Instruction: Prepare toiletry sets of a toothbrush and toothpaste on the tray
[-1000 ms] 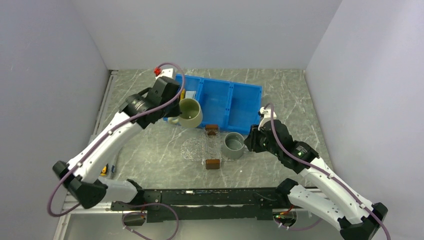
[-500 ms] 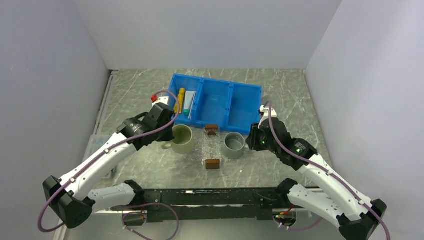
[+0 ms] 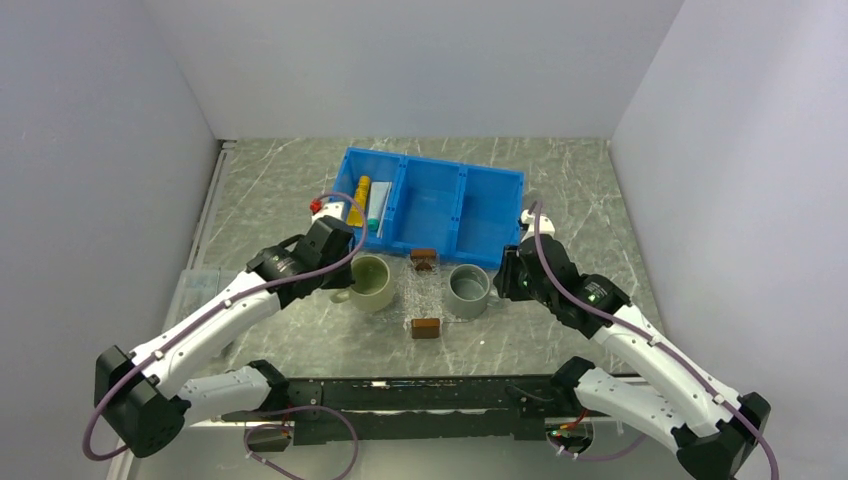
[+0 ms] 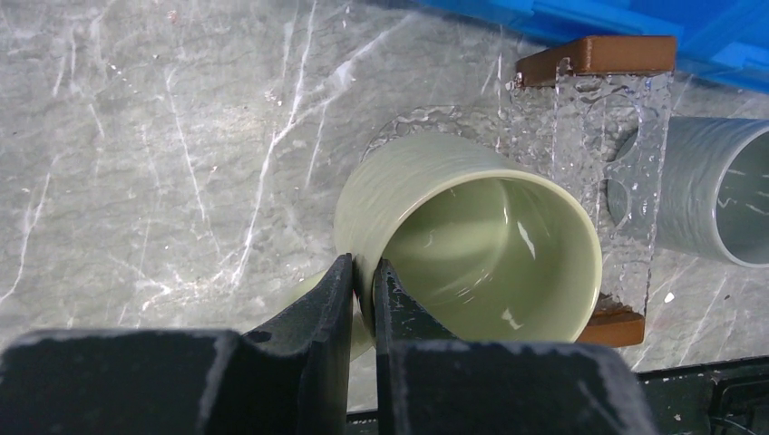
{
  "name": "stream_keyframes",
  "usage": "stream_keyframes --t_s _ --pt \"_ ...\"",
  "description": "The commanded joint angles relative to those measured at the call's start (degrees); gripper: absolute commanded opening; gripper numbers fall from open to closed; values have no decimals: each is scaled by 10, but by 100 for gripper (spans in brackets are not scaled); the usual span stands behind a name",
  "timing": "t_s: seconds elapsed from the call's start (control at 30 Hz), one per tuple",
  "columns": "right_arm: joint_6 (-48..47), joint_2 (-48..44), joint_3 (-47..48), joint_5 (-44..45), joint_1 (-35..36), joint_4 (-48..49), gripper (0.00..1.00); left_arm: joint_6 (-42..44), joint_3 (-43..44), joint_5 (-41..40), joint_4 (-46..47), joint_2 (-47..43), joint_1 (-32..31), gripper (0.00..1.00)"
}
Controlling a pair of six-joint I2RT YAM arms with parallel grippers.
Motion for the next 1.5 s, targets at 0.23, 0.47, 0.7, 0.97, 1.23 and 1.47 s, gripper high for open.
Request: stream_keyframes --t_s 0.23,0.47,0.7,0.97,1.23,1.47 --pt "8 21 26 21 1 -7 33 -6 -40 23 140 30 -2 0" --pt "11 31 25 20 0 -10 33 3 -56 30 165 41 -2 0" --pt "18 33 19 18 1 -9 33 12 -57 39 183 59 -2 0" --pt "19 34 20 20 1 -10 33 15 -64 43 200 73 -3 0" --pt "19 44 16 19 1 -3 33 11 -77 55 215 83 -3 0" --pt "22 44 10 16 1 0 33 13 -82 53 217 88 -3 0"
